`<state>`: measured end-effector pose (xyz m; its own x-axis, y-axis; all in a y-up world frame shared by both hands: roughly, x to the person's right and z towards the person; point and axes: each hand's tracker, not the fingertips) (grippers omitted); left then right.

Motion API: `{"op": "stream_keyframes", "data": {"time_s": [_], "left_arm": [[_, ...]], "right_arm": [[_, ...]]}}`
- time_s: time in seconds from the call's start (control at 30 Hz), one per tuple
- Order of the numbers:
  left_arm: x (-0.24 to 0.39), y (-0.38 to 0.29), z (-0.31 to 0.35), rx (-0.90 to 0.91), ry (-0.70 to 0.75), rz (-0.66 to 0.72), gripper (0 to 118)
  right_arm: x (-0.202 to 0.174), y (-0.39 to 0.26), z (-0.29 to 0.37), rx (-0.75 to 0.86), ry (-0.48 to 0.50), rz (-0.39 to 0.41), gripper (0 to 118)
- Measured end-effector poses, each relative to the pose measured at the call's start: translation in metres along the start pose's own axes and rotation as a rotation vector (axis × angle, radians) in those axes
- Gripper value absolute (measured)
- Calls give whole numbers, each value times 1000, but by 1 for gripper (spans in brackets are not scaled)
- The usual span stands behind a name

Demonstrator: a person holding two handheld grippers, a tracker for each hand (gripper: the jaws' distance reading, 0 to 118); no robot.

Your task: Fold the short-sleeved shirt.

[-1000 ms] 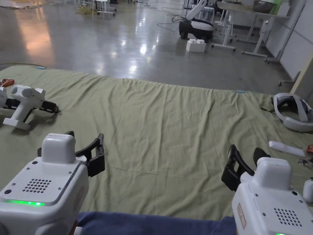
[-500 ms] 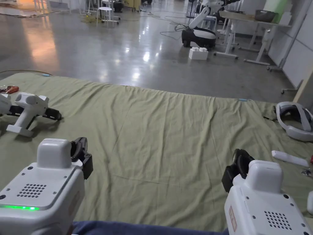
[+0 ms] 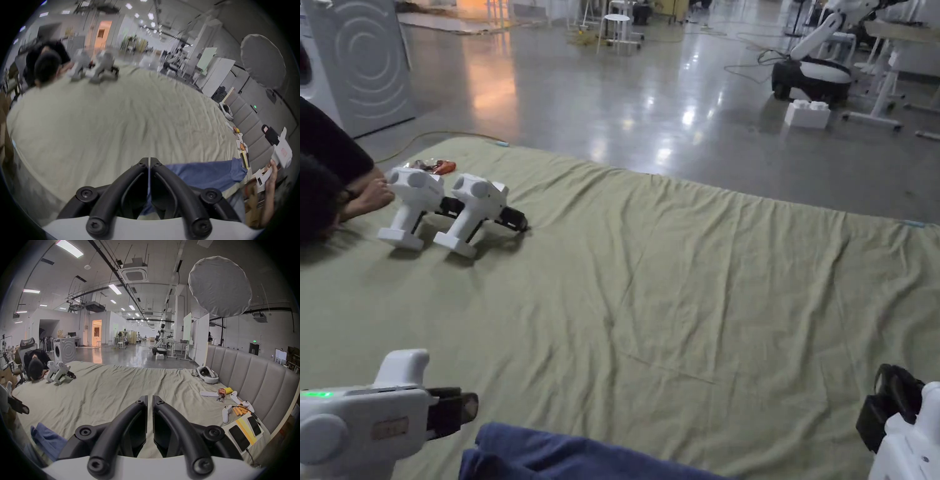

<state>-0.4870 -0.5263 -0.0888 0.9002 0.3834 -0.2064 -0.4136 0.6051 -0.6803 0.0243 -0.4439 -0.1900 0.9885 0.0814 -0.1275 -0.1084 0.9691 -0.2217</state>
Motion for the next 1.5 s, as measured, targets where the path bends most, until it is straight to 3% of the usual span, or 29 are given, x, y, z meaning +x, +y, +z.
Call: {"op": "stream_keyframes", "data": {"time_s": [0.07,0.1,0.13,0.17,0.2,0.47,0.67,0.73,0.77,0.83,0.9,1.07,1.3,1.5], "left_arm": [[-12,-5,-6,-40,-18,53,7],[-21,-9,-10,-62,-40,76,20],[-28,-11,-16,-95,-48,94,47],[-32,-13,-20,-131,-36,110,84],[-39,-17,-22,-118,-75,121,84],[-68,-33,-55,-174,-329,376,84],[-23,-31,-50,-248,-544,591,81],[-10,-33,-48,-228,-527,564,72],[-17,-39,-41,-225,-505,518,60],[-4,-42,-40,-250,-455,445,22],[-15,-44,-58,-289,-381,395,19],[-27,-41,-59,-242,-392,449,15],[-11,-12,-22,-148,-331,311,12],[-16,26,23,-93,-196,201,12]], "right_arm": [[-2,-3,-1,-14,9,13,8],[-3,-4,-1,-21,14,20,8],[-4,-6,-2,-28,19,27,8],[-5,-6,-2,-33,20,31,8],[-6,-8,-3,-37,22,35,8],[-5,-17,-5,-78,24,52,8],[-2,-22,-5,-101,20,42,8],[-2,-23,-5,-107,20,37,8],[-2,-24,-5,-109,20,36,8],[-2,-25,-6,-113,21,35,8],[-2,-26,-6,-120,24,34,8],[-2,-28,-7,-128,32,27,8],[5,-30,-6,-132,32,27,8],[15,-31,-4,-126,24,13,8]]}}
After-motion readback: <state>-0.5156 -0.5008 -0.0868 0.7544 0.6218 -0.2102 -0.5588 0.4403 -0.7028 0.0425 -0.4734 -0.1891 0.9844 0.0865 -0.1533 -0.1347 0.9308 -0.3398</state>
